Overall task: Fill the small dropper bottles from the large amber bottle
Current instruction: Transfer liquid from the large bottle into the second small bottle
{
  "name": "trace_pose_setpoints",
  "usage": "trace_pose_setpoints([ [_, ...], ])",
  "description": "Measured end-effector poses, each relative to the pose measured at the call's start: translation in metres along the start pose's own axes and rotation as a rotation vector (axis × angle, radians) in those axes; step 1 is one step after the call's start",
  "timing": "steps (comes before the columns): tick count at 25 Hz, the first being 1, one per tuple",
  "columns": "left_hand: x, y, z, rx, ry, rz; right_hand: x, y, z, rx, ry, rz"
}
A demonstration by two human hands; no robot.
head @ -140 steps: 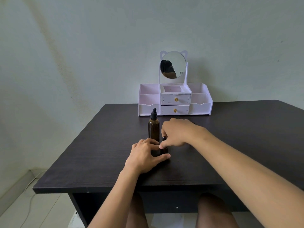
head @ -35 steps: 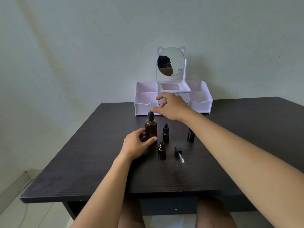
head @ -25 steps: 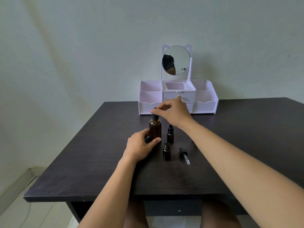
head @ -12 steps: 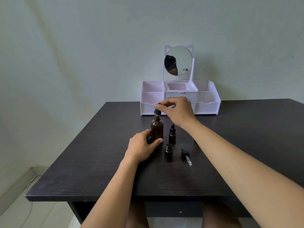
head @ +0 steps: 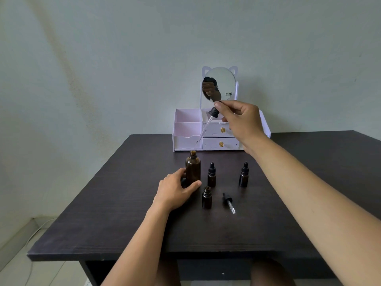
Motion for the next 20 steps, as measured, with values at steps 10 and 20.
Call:
trace_pose_setpoints([
  [10,-0.031,0.0,0.014,-0.29,0.083,0.051,-0.031,-0.015,0.049,0.064,0.037,-0.256],
  [20,-0.049,-0.014,0.005,0.111,0.125,-0.201,-0.058,-0.024,0.057,0.009,0.109,-0.138],
])
Point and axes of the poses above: each hand's wrist, its own x-axis towards the middle knuckle, its own z-axis out of the back of the hand, y = z × x, the point moved 2 cm from there along x, towards the middle knuckle, and after that the axes turned 13 degrees about -y, right-handed, at the moved point
